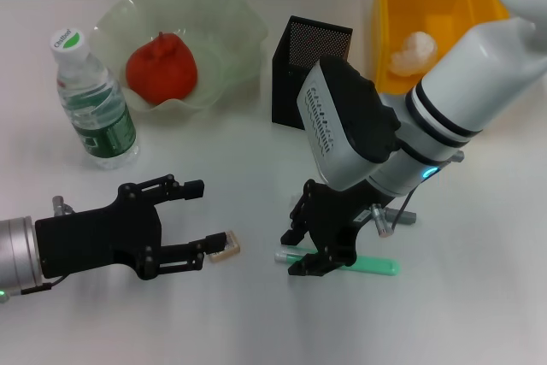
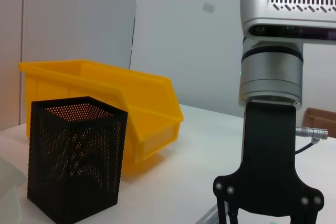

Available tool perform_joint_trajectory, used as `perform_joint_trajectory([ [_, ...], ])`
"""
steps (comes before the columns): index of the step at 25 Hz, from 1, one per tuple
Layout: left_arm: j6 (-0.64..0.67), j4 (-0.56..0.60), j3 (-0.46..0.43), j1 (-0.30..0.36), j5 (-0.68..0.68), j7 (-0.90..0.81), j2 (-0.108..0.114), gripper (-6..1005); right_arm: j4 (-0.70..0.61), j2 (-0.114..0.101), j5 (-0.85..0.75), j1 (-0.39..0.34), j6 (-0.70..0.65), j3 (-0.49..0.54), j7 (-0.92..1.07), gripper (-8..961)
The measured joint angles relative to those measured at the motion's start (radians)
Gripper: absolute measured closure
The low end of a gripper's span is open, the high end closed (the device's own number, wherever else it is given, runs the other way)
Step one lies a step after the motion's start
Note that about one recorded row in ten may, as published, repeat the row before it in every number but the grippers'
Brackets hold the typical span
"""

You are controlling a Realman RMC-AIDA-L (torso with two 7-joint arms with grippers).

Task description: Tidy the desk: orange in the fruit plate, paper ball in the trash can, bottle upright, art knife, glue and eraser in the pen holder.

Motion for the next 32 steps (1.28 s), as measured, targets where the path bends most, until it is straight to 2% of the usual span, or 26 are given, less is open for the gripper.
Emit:
perform_joint_trajectory([
  [32, -0.002, 0.000, 0.000, -0.006, 0.004, 0.002, -0.001, 191, 0.018, 0.000, 0.013, -0.001, 0.025, -0.009, 0.000, 630],
])
